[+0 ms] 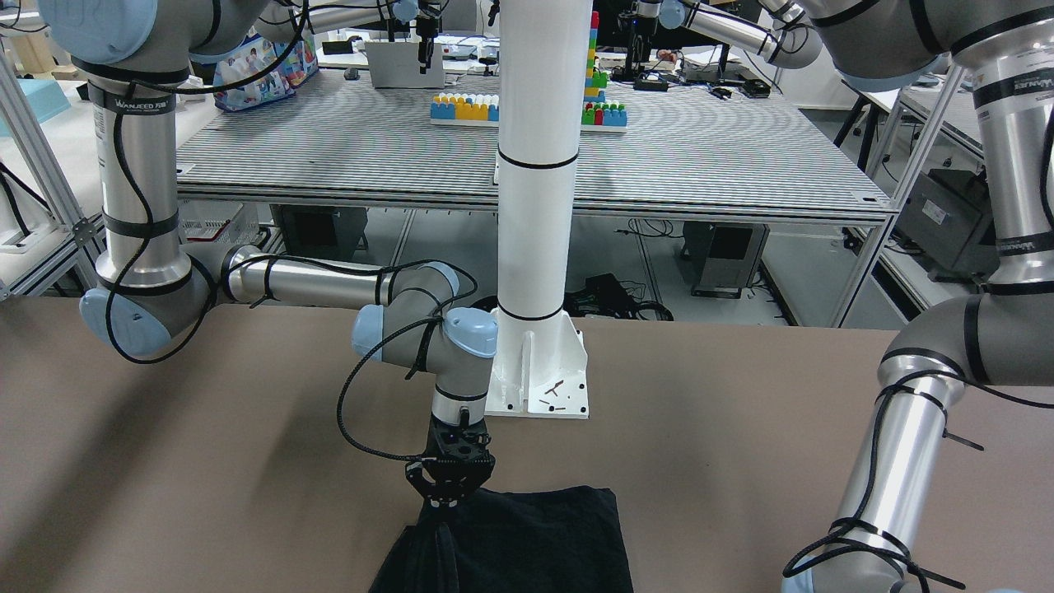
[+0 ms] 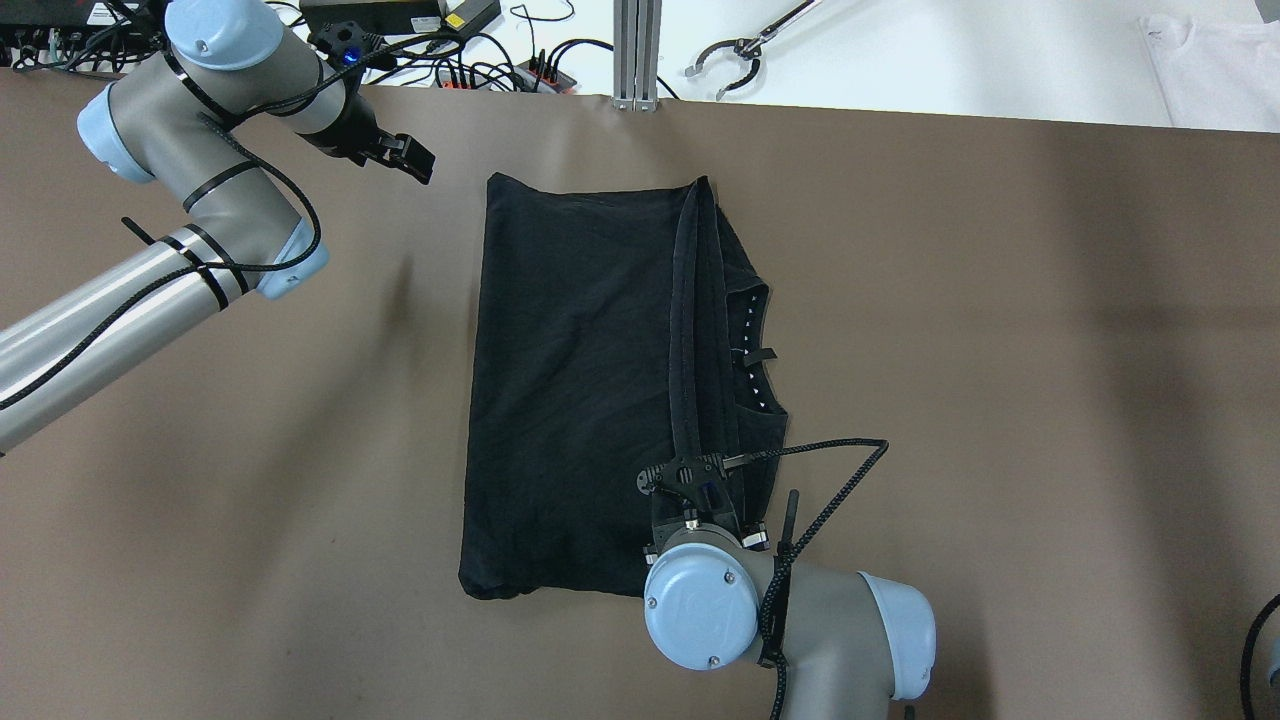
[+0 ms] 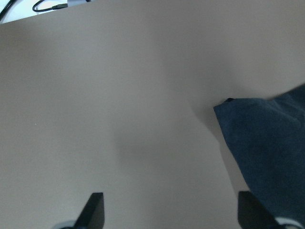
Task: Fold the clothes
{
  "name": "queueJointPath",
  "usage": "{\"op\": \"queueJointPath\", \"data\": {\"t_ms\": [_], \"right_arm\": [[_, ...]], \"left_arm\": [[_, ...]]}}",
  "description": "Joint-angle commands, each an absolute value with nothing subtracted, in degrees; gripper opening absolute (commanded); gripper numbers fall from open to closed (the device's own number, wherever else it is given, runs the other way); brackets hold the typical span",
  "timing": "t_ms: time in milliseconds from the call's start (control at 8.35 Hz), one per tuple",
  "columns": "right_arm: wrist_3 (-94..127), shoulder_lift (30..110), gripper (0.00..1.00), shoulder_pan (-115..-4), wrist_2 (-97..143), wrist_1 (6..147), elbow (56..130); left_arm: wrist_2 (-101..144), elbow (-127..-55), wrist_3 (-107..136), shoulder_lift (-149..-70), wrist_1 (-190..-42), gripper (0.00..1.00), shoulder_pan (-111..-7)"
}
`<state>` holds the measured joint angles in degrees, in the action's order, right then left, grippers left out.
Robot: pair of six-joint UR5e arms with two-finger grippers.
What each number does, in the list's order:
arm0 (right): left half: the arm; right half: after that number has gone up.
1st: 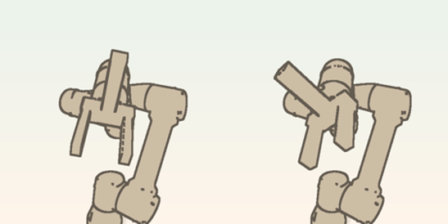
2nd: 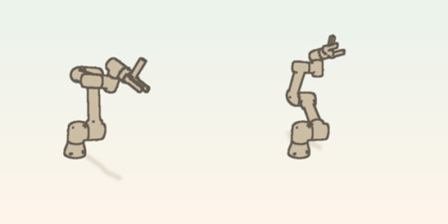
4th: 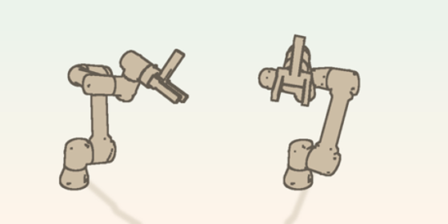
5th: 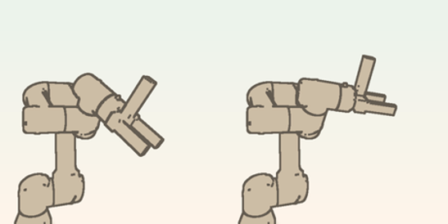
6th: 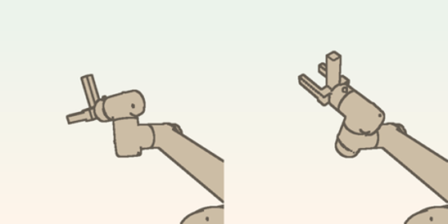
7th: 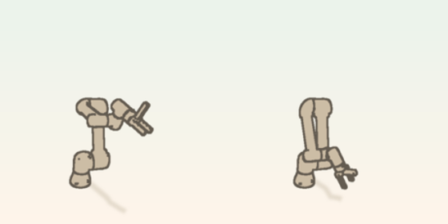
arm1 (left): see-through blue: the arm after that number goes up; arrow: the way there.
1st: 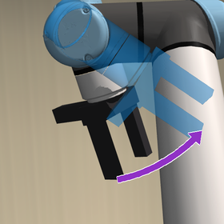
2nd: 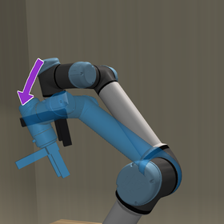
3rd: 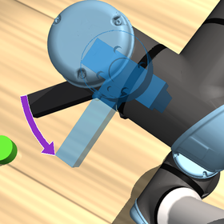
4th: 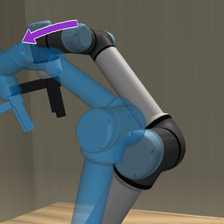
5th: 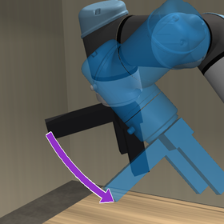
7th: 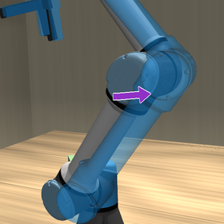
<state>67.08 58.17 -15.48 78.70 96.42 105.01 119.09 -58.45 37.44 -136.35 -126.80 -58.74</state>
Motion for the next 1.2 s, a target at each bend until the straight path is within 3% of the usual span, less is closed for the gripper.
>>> {"op": "queueJointPath", "data": {"t_ms": [0,240,359,479,1078], "right_arm": [[67.24,64.92,0.0,-15.47,78.75,96.33,109.92],[67.32,67.67,0.0,-15.38,78.66,96.24,110.83],[67.76,67.41,0.35,-15.29,78.66,96.24,110.74],[68.89,66.98,0.9,-15.12,78.75,96.15,110.66],[63.74,63.38,0.94,-22.3,79.45,96.33,109.08]], "left_arm": [[119.09,-58.45,37.44,-136.41,-126.83,1.0,-58.62],[119.09,-58.45,37.44,-136.49,-126.83,1.0,-58.62],[119.09,-58.45,37.53,-136.49,-126.83,1.0,-58.62],[119.09,-58.45,37.53,-136.49,-126.83,1.0,-58.62],[119.09,-58.45,37.44,-136.49,-126.83,1.0,-58.54]]}}
